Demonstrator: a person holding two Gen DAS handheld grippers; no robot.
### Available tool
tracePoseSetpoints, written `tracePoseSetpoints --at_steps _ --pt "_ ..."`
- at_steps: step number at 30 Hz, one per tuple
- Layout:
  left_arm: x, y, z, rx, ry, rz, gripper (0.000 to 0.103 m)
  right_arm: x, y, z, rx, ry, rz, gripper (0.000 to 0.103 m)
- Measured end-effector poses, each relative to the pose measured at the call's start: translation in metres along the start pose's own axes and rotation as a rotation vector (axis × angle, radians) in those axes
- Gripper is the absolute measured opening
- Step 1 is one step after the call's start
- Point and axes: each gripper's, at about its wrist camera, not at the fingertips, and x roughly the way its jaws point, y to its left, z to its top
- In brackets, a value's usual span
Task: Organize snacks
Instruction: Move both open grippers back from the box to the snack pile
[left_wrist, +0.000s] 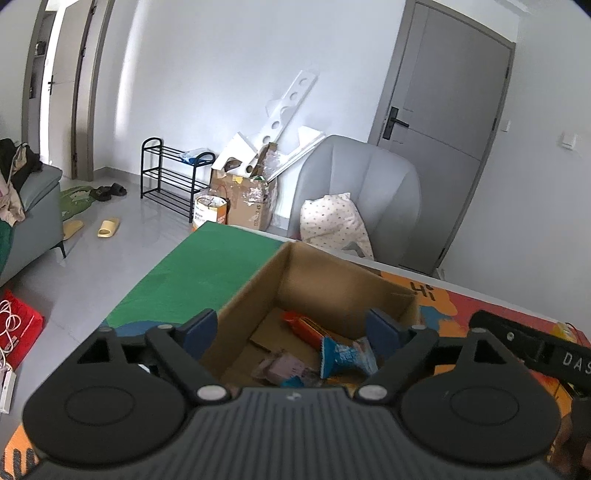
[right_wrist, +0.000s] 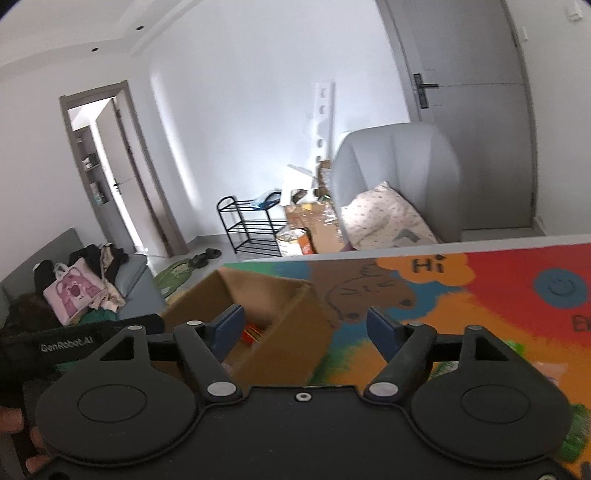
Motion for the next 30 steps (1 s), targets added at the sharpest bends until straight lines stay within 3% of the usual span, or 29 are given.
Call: tracePoseSetpoints --at_steps 6,20,30 --pt "-0.004 -0.016 -0.005 0.018 0.011 -0.030 0.091 -0.021 -0.021 -0.007 0.018 -0.015 -0.062 0.079" --pt "-0.015 -0.076 -0.025 0.083 0.020 -0.143 0.091 -0.074 -0.076 -0.027 0.073 -0.057 -0.185 0.079" --pt "-0.014 -0.124 -0.043 0.162 0.049 -0.237 0.091 -0.099 -0.116 -0.050 0.146 -0.043 -0.259 0.073"
